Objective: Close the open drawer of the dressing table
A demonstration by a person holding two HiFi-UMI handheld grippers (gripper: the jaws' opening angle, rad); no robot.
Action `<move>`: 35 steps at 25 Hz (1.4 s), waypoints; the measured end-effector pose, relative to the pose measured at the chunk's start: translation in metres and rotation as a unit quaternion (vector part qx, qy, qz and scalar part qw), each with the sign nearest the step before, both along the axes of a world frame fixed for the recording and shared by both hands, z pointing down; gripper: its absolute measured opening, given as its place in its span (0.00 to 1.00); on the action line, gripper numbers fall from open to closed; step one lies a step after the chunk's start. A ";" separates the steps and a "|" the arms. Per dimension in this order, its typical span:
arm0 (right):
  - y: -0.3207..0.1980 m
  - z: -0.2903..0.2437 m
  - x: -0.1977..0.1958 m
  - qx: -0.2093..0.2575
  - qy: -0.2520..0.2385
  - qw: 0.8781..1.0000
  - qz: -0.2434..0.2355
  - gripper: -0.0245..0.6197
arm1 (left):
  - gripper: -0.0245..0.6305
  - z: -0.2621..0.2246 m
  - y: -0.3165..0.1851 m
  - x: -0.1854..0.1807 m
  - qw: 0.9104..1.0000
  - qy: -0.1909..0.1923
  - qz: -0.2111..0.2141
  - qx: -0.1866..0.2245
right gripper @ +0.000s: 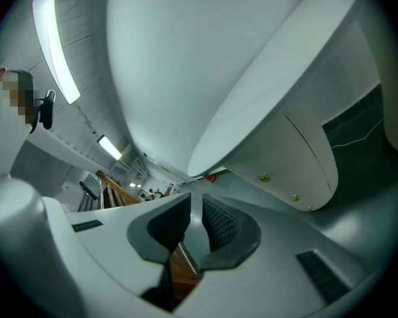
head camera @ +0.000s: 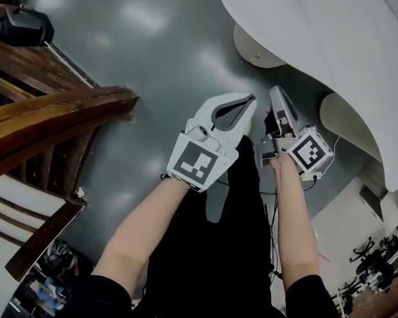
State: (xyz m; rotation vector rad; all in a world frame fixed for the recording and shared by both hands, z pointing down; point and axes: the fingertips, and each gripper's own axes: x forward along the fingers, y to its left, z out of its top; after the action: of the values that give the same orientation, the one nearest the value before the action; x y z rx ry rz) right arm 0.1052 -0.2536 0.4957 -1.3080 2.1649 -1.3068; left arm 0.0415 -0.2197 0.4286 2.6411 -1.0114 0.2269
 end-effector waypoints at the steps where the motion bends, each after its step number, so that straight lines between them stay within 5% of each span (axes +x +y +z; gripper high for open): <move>1: -0.005 0.013 -0.001 -0.005 -0.002 1.000 0.001 0.12 | 0.05 0.012 -0.006 -0.001 1.000 0.001 -0.004 -0.003; 11: -0.042 0.125 0.016 -0.038 -0.022 0.997 0.056 0.14 | 0.05 0.121 -0.042 0.013 1.000 -0.002 0.003 0.000; 18: -0.089 0.170 0.032 -0.052 -0.098 0.987 0.120 0.18 | 0.05 0.155 -0.077 0.014 1.000 0.002 0.008 0.003; 24: -0.104 0.180 0.032 -0.045 -0.156 0.976 0.146 0.21 | 0.05 0.162 -0.085 0.015 1.000 0.014 0.002 0.007; 35: -0.108 0.176 0.035 -0.033 -0.187 0.967 0.168 0.24 | 0.05 0.164 -0.076 0.013 1.000 0.013 -0.002 0.007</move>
State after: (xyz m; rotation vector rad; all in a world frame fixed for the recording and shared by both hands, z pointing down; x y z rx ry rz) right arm 0.1405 -0.3619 0.6718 -1.2623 1.5813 -1.3634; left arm 0.0548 -0.2952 0.5925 2.6479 -1.0125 0.1835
